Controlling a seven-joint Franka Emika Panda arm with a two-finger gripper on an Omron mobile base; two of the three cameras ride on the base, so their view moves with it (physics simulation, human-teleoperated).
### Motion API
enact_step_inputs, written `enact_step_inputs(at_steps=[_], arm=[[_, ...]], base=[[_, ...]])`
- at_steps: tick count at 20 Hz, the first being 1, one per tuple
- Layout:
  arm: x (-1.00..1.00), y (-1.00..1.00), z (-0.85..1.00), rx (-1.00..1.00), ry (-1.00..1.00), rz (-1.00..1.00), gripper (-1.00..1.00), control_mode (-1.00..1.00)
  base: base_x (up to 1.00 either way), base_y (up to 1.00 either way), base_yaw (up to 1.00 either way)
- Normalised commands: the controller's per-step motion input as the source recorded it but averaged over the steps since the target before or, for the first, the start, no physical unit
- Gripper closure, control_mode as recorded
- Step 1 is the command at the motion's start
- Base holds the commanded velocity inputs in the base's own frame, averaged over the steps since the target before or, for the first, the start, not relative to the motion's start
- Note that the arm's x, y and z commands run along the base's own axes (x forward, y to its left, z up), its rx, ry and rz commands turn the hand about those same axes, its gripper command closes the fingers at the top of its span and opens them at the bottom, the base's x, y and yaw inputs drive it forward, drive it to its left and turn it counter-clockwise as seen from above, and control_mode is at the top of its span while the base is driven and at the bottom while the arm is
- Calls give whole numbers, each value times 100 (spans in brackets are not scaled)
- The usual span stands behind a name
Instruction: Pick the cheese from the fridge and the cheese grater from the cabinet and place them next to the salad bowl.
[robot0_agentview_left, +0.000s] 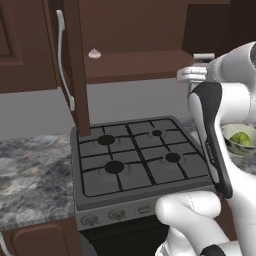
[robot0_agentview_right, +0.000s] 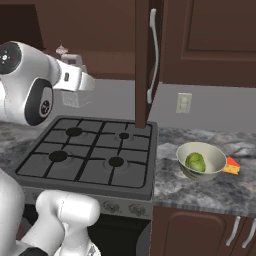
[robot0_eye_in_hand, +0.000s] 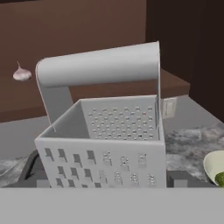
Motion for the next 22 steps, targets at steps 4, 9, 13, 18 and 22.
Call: enact_step_inputs(at_steps=[4,9,13,18,22], arm=[[-73,0,-14,0,10,0,100,-100],[-60,0,-16,0,2,0,100,-100],[-8,0,-2,0,2,0,100,-100],[0,0,0,0,0,0,100,-100],[0,0,0,0,0,0,100,100]], base=[[0,0,0],[0,0,0],[0,0,0],[0,0,0],[-34,0,0]])
